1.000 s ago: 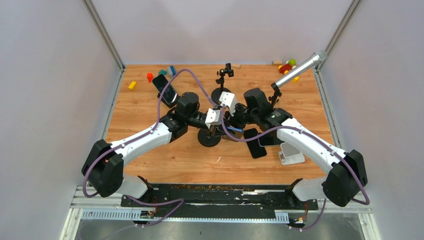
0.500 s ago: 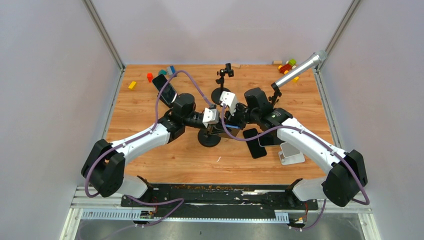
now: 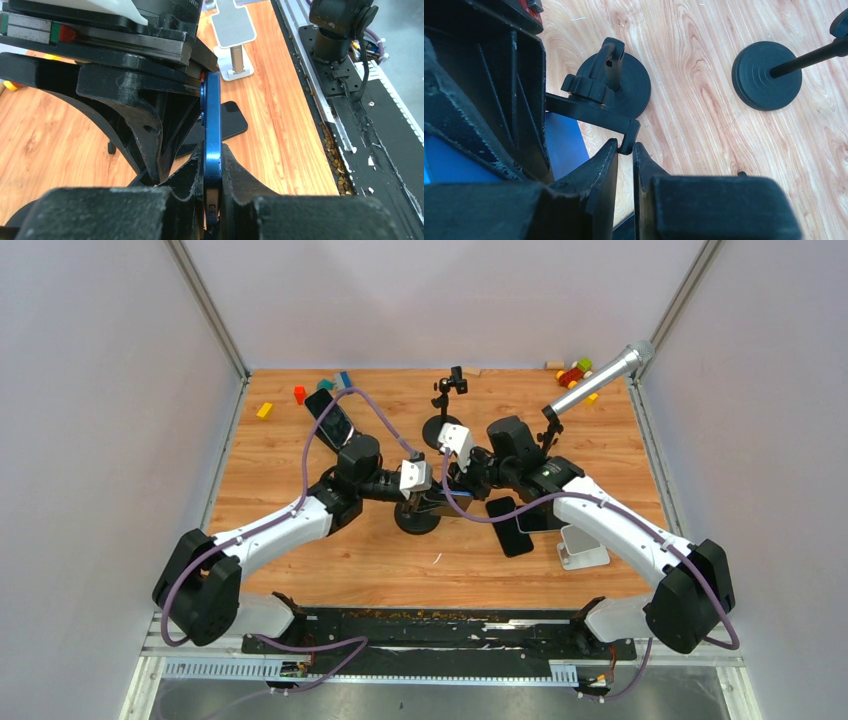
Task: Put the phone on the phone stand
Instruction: Install the phone on the phone stand.
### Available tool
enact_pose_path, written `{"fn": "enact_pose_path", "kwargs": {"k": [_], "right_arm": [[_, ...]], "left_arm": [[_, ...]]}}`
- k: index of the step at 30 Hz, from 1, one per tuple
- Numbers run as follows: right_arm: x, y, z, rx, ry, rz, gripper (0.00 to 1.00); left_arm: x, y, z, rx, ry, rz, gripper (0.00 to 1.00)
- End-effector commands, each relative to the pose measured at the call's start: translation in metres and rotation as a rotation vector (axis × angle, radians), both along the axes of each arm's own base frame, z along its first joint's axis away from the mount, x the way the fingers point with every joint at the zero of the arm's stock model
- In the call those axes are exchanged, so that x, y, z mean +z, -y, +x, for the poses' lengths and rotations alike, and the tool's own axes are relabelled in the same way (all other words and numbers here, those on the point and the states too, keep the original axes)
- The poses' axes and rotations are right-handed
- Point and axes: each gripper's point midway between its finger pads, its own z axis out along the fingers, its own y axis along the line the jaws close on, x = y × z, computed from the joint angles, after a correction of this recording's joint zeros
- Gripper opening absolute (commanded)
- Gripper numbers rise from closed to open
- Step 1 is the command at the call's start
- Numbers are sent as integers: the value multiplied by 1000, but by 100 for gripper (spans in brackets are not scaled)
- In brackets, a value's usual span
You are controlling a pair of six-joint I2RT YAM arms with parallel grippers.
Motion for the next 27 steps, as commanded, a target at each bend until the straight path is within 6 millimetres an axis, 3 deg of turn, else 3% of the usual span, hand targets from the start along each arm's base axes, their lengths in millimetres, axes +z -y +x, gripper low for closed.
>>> {"fn": "enact_pose_path", "kwargs": {"k": [1, 27], "right_arm": [[19, 1, 4, -17, 34, 42, 0], [1, 23, 29, -213, 63, 34, 0]], "left_arm": [[39, -6, 10, 74, 104, -101, 0], [23, -42, 28, 375, 57, -137, 0]]}}
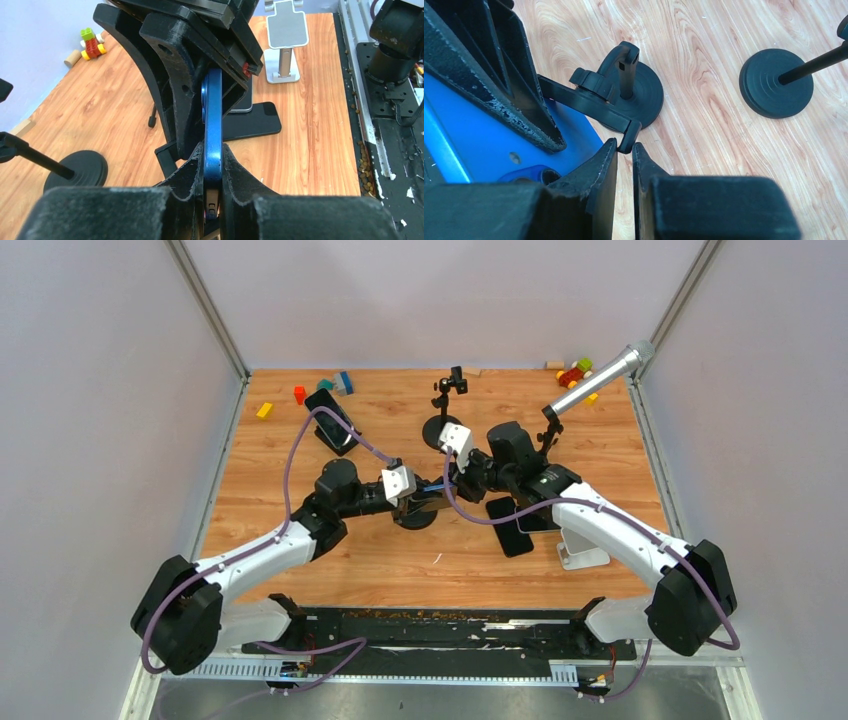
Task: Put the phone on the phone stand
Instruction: Install the phone on the phone stand.
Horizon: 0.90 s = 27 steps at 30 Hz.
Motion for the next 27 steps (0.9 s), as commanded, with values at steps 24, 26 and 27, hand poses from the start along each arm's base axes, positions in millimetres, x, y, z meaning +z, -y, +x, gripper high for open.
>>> {"fn": "enact_pose_path", "kwargs": {"k": [24, 26, 27], "right_arm": [[-4, 50, 45, -281, 61, -70, 0], [-5, 51, 47, -290, 59, -72, 0], [-5, 51, 47, -292, 57, -73, 0]], "left_arm": [[3, -52, 64, 478, -73, 1, 0], [3, -57, 68, 517, -86, 10, 0], [5, -58, 69, 527, -91, 8, 0]]}}
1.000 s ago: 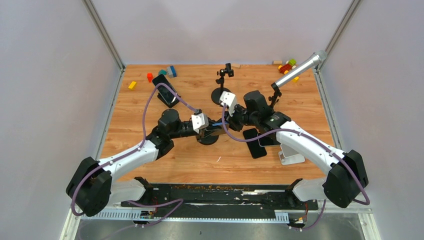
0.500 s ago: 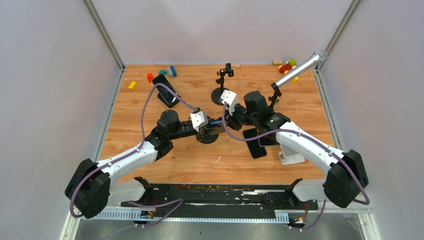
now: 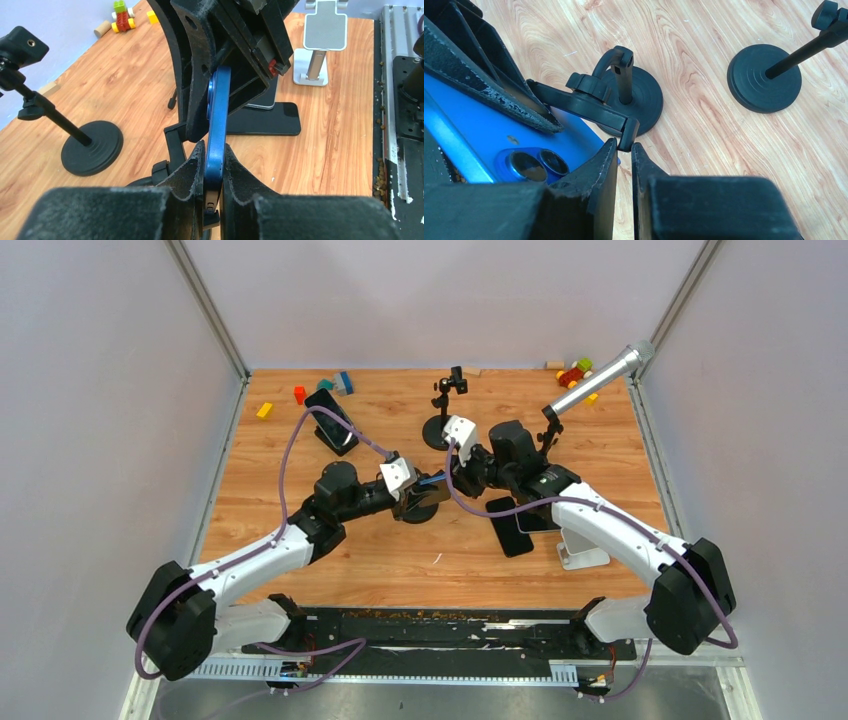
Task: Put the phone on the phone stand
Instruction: Install the phone on the phone stand.
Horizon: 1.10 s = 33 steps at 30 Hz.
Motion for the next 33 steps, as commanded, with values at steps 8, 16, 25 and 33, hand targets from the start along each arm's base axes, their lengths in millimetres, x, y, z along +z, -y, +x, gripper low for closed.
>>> {"fn": "enact_pose_path", "kwargs": {"k": [8, 16, 25, 33], "right_arm": [[-9, 54, 39, -228, 46, -121, 0], [-9, 61, 43, -250, 32, -110, 0], [-8, 62, 44, -253, 28, -93, 0], [-5, 62, 45, -258, 33, -88, 0]], "left_arm": [[1, -57, 57, 431, -69, 17, 0], [-3, -59, 58, 451, -103, 9, 0], [-8, -66, 63, 490, -123, 24, 0], [-16, -81, 75, 590, -137, 100, 0]]}}
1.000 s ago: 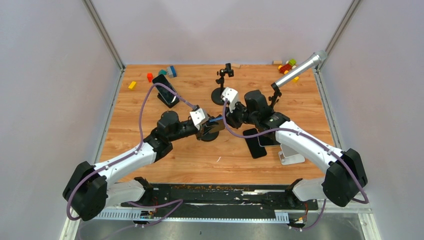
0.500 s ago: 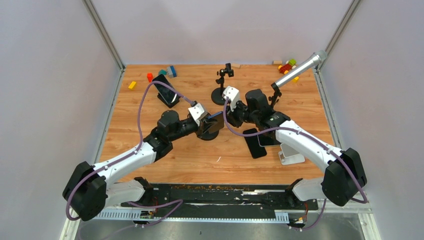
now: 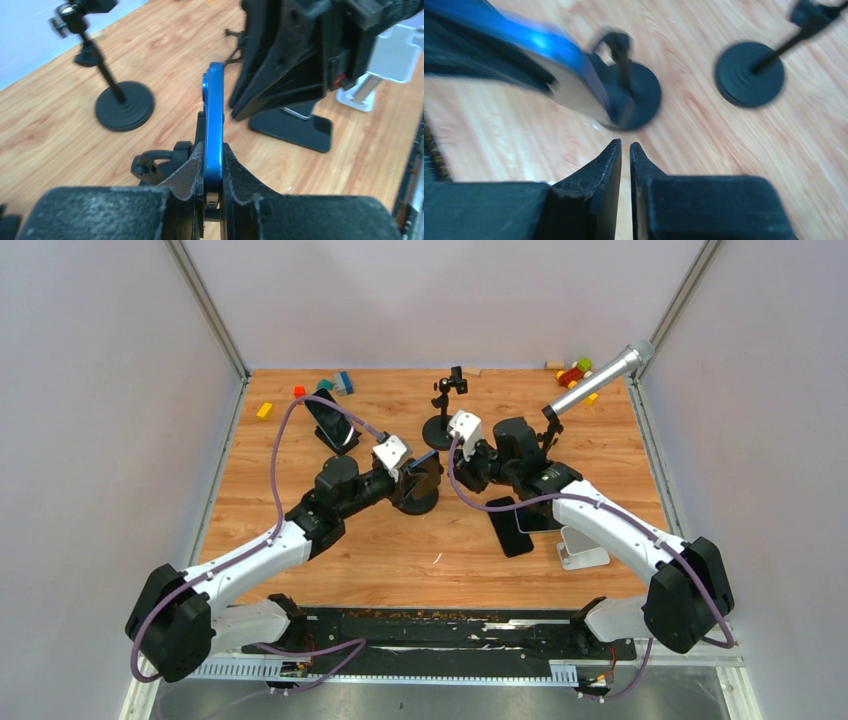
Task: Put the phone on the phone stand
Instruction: Install the phone on the phone stand.
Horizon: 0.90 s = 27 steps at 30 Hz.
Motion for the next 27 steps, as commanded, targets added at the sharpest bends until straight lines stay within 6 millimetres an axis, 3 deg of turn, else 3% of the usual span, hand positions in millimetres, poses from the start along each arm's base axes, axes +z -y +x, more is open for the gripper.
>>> {"fn": "enact_pose_path", "kwargs": {"k": [1, 8, 15, 18, 25, 27], "right_arm": [[-5, 56, 32, -221, 34, -110, 0], [-2, 48, 28, -174, 26, -88, 0], [4, 32, 12, -48, 18, -37, 1], [7, 24, 4, 22, 9, -20, 9], [20, 13, -13, 153, -12, -3, 41], [21, 14, -16, 166, -3, -6, 46]], "left_arm": [[-20, -65, 48, 342, -30, 154, 0], [-30, -65, 50, 357, -67, 178, 0], [-18, -50, 44, 276, -59, 128, 0], [-11, -45, 41, 243, -54, 105, 0], [12, -32, 34, 99, -102, -12, 0], [20, -30, 33, 64, -97, -26, 0]]}}
